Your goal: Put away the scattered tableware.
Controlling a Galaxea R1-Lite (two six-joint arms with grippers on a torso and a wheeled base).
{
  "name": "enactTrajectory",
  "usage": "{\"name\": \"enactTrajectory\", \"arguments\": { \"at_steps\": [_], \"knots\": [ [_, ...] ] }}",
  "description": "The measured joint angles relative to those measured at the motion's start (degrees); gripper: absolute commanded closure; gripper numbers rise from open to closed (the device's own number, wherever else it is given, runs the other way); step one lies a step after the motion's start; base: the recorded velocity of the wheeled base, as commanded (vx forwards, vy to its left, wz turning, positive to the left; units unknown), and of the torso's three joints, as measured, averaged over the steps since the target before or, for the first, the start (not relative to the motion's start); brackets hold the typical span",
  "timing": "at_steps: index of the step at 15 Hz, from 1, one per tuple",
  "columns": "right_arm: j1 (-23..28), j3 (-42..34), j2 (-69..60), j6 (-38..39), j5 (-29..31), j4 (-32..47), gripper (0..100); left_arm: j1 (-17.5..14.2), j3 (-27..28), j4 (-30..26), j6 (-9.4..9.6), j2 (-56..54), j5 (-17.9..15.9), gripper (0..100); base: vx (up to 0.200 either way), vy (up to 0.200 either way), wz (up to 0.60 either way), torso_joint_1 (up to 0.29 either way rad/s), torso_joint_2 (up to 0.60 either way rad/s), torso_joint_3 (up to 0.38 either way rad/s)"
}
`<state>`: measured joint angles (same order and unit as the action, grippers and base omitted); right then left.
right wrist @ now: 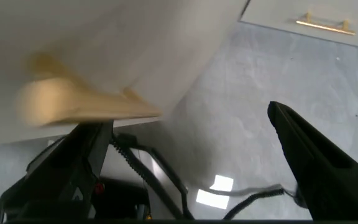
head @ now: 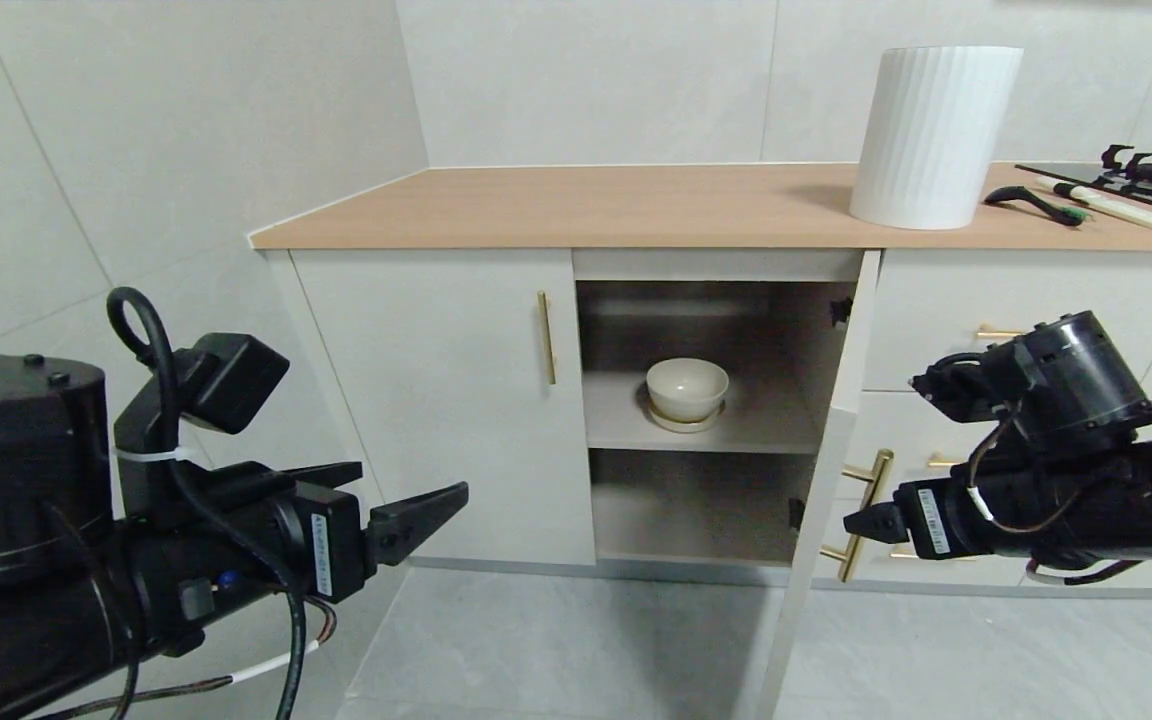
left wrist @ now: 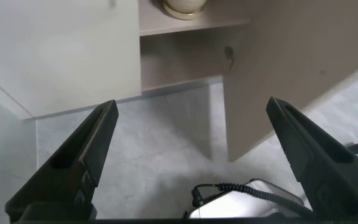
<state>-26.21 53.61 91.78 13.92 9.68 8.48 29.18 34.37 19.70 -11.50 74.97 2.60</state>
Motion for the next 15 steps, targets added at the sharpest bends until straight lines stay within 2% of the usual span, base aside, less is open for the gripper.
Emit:
{"name": "enactTrajectory", "arguments": {
  "at_steps": [4, 8, 12, 15],
  "knots": [
    [-1.95, 4.57, 4.79, -0.13, -1.94, -1.45, 0, -0.02, 0.0, -0.02, 0.04, 0.38, 0.02, 0, 0.0, 0.0, 0.0, 0.0, 0.0, 0.0],
    [-2.69, 6.56, 10.34, -2.86, -3.41, -10.93, 0, -0.05, -0.06, -0.07, 0.01, 0.83, 0.0, 0, 0.0, 0.0, 0.0, 0.0, 0.0, 0.0],
    [-2.97, 9.36, 14.6, -3.41, -6.81, -15.24, 0, -0.11, -0.11, -0.05, 0.01, 1.49, 0.02, 0, 0.0, 0.0, 0.0, 0.0, 0.0, 0.0],
    [-5.24, 9.29, 15.82, -3.44, -8.35, -19.15, 0, -0.16, -0.16, -0.05, 0.06, 1.82, 0.05, 0, 0.0, 0.0, 0.0, 0.0, 0.0, 0.0]
  ]
}}
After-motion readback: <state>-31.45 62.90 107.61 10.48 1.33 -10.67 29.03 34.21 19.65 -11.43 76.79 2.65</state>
